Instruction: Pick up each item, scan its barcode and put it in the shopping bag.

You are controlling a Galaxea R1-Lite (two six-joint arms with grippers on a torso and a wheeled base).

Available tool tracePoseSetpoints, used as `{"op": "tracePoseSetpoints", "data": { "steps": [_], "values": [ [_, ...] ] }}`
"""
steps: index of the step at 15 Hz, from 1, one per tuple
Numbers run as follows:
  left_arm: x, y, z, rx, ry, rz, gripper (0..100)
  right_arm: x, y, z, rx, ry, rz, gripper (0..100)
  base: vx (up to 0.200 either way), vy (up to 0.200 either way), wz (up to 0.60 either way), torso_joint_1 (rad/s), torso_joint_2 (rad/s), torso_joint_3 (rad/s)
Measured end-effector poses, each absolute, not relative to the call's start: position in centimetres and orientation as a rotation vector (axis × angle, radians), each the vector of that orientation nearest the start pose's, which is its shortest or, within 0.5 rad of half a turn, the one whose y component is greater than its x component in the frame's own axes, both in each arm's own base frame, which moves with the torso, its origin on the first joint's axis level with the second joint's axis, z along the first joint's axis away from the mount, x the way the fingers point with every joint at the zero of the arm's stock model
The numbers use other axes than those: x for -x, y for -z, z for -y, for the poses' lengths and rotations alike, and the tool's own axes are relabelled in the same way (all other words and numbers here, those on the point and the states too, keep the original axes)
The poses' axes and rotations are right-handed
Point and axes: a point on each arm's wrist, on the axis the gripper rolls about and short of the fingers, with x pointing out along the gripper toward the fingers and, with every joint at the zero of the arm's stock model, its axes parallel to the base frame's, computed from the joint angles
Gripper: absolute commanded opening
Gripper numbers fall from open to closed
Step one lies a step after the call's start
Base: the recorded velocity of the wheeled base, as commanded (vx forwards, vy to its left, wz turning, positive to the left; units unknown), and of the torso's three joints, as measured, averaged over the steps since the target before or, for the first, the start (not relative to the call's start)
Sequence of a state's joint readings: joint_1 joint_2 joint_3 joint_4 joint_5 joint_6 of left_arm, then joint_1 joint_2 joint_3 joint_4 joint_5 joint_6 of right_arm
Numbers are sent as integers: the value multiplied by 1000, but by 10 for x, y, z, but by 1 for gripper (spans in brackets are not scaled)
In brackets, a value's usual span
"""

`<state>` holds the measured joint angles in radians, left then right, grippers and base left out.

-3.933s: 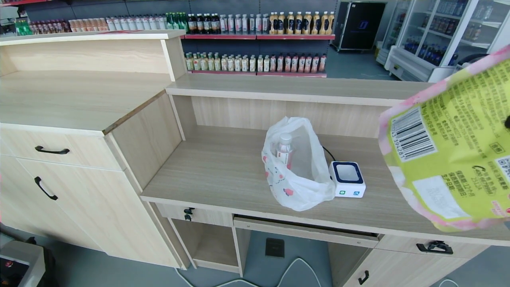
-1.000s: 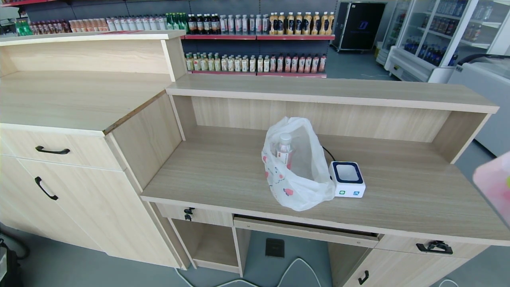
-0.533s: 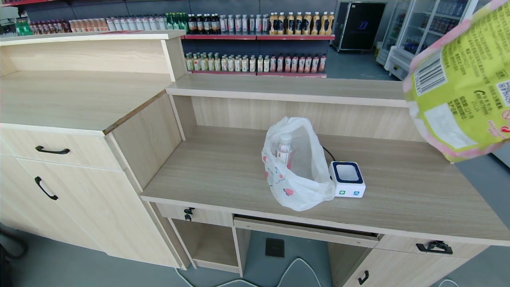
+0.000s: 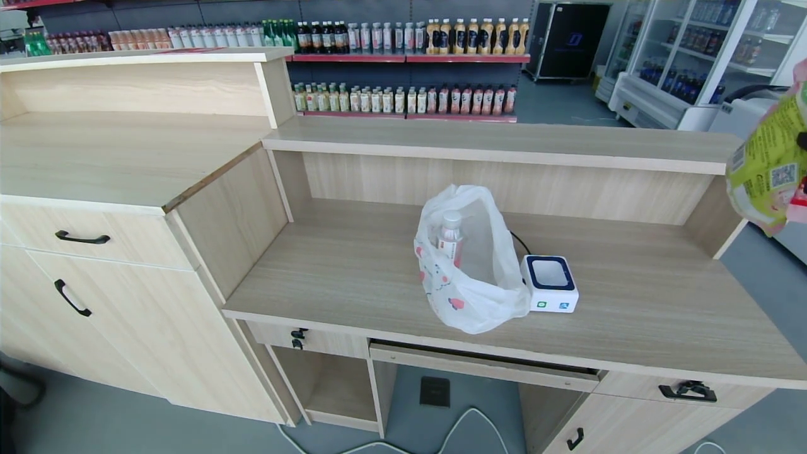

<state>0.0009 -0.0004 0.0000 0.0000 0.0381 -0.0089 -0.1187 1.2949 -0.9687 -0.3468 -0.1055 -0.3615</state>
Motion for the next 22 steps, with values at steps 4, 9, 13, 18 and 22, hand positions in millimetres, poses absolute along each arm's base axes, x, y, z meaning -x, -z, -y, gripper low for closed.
{"op": "tracePoseSetpoints", "data": {
  "steps": [4,9,13,18,22],
  "values": [
    [23,-75,-1,9,-39,1,100,-226,-286,38,389,153,-92,0,0,0,450,4,2,1],
    [23,-75,-1,9,-39,1,100,-227,-260,54,671,55,-182,0,0,0,360,5,3,2],
    [23,-75,-1,9,-40,1,100,-227,-247,77,938,-5,-213,0,0,0,0,0,0,0],
    [23,-75,-1,9,-39,1,100,-227,-235,105,1157,43,-254,0,0,0,0,0,0,0],
    [23,-75,-1,9,-40,1,100,-226,-221,116,1252,-81,-222,0,0,0,0,0,0,0]
  ]
}}
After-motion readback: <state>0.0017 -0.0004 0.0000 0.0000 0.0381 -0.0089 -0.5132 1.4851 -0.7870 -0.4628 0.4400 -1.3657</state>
